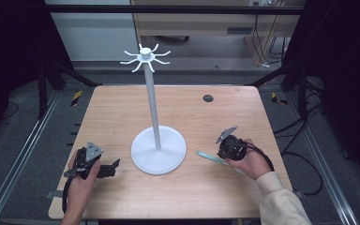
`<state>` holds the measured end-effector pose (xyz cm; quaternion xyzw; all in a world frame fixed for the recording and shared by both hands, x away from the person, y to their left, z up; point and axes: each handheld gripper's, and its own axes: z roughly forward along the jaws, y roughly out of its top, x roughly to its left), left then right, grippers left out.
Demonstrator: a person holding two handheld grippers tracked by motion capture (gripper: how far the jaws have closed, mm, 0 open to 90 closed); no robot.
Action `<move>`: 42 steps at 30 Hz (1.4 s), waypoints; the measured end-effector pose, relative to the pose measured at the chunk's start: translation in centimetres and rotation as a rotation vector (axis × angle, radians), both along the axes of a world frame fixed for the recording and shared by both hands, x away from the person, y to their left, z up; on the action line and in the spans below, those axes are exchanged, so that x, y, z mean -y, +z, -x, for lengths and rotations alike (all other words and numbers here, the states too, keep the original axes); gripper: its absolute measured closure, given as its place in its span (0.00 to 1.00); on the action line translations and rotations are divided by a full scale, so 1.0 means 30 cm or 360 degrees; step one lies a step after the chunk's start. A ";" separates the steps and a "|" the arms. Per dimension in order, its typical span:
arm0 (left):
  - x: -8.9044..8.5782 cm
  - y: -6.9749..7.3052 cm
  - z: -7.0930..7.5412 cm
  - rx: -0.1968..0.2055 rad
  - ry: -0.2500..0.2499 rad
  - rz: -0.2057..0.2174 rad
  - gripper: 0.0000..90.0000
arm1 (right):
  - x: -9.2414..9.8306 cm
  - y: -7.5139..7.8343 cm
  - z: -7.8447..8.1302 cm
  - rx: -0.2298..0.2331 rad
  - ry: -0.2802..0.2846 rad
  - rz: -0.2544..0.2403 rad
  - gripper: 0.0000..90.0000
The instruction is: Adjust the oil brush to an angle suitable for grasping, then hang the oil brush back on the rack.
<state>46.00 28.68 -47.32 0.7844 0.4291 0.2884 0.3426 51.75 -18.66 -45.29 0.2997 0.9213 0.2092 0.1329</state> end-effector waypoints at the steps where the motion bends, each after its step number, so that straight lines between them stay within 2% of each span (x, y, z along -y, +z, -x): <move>1: 0.000 0.000 0.000 -0.0001 0.0001 -0.0002 0.03 | 0.000 0.000 0.000 0.0000 0.0000 0.0000 0.93; 7: -0.001 0.000 0.001 -0.0002 0.0003 -0.0004 0.03 | 0.010 0.003 0.000 -0.0012 0.0000 0.0034 0.92; 10: -0.001 0.000 0.000 -0.0003 0.0003 -0.0004 0.03 | 0.008 0.006 -0.003 -0.0025 0.0027 0.0057 0.89; 18: -0.001 -0.002 -0.001 -0.0007 0.0003 -0.0007 0.03 | 0.009 0.022 -0.012 -0.0052 0.0037 0.0061 0.82; 24: 0.000 -0.001 -0.001 -0.0006 0.0003 -0.0009 0.03 | -0.001 0.019 -0.020 -0.0081 0.0053 0.0108 0.79; 35: -0.002 -0.001 -0.001 -0.0009 0.0006 -0.0006 0.03 | -0.025 0.011 -0.033 -0.0115 0.0104 0.0171 0.77; 42: -0.001 -0.002 -0.002 -0.0009 0.0008 -0.0007 0.03 | -0.031 0.005 -0.037 -0.0145 0.0106 0.0191 0.78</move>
